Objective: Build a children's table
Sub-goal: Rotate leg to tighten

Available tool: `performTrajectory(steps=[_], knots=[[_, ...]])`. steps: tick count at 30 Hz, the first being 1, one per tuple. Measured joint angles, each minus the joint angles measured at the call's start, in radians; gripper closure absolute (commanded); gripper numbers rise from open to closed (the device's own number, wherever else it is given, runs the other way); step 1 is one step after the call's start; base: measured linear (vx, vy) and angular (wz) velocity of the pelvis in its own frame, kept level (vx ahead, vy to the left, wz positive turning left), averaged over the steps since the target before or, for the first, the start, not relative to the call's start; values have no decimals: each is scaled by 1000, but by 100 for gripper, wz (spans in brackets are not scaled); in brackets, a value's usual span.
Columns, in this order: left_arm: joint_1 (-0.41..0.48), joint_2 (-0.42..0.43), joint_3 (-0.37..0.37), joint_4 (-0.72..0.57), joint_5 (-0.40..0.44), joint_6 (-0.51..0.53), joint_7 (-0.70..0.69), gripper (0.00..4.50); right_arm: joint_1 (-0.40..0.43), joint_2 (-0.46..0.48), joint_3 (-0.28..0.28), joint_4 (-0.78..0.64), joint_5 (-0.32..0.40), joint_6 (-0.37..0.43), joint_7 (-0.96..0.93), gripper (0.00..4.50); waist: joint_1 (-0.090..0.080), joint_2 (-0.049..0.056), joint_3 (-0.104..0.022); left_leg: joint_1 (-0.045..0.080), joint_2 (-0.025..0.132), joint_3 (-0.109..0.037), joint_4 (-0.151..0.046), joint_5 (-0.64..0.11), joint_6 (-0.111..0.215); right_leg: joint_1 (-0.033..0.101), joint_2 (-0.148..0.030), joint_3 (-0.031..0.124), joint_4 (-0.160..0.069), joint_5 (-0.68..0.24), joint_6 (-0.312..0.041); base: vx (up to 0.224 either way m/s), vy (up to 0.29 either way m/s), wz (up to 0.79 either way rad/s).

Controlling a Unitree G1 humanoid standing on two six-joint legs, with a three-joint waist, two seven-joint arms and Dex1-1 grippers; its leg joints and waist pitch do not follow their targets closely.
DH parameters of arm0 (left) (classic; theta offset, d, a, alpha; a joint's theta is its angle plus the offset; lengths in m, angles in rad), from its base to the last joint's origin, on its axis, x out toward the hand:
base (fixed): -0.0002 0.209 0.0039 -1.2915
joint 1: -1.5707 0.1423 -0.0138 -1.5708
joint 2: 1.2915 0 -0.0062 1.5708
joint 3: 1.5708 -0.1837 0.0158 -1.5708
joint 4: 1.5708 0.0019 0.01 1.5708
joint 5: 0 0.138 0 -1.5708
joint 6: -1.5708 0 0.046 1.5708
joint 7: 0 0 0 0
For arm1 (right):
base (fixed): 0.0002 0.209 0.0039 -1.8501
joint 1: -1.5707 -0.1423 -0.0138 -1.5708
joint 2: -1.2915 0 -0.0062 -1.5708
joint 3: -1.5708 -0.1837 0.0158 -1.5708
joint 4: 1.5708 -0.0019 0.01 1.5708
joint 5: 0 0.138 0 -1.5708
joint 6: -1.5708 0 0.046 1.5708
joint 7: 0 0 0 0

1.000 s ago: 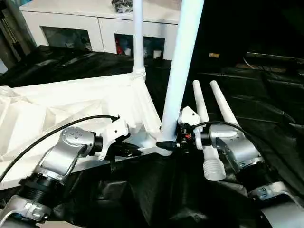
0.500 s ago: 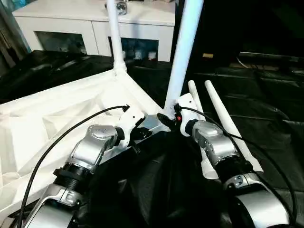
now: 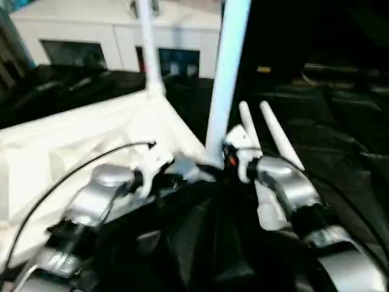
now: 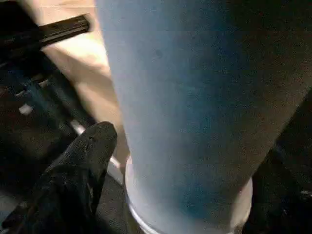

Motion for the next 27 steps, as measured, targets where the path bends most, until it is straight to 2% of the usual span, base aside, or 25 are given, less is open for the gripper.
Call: performTrajectory(steps=[5,6,9,10,16,19,23,25,27], knots=[[15,44,-15,-4,-22,-18,-97,450,29,-64,42,-84,31,37,162,63,19,1,1,1,0,1,1,0,0,2,0,1,0,0,0,0,0,0],[18,52,-16,-5,-24,-24,-112,450,32,-72,48,-98,32,47,186,89,22,1,1,1,0,1,1,0,0,2,0,1,0,0,0,0,0,0],[23,64,-20,-5,-28,-38,-142,450,37,-90,62,-129,32,67,219,89,25,1,1,1,0,1,1,0,0,2,0,1,1,0,0,0,0,0],[23,66,-20,-5,-28,-39,-146,450,39,-90,64,-133,31,70,220,114,25,1,1,1,0,1,1,0,0,2,0,1,1,0,0,0,0,0],[23,56,-20,-4,-28,-40,-138,450,46,-70,61,-135,31,77,189,159,24,0,0,1,0,0,1,0,0,2,0,1,1,0,0,0,0,0],[23,46,-17,4,-20,-36,-105,450,62,-46,44,-132,26,79,125,173,20,1,0,1,0,0,1,0,0,2,0,1,1,0,0,0,0,0],[-3,-9,7,34,12,0,11,450,38,29,-1,-72,-12,71,-87,180,6,0,0,3,0,0,1,0,0,3,0,2,2,0,0,0,0,0],[-39,-71,28,71,29,49,120,450,1,91,-47,4,-24,72,-256,181,-7,1,0,3,-1,0,1,0,0,3,0,2,2,0,-1,0,0,0],[-70,-134,42,98,42,89,219,450,-41,133,-79,64,-29,82,-408,181,-11,1,1,3,-1,0,2,0,0,3,0,3,1,1,-1,0,0,0]])
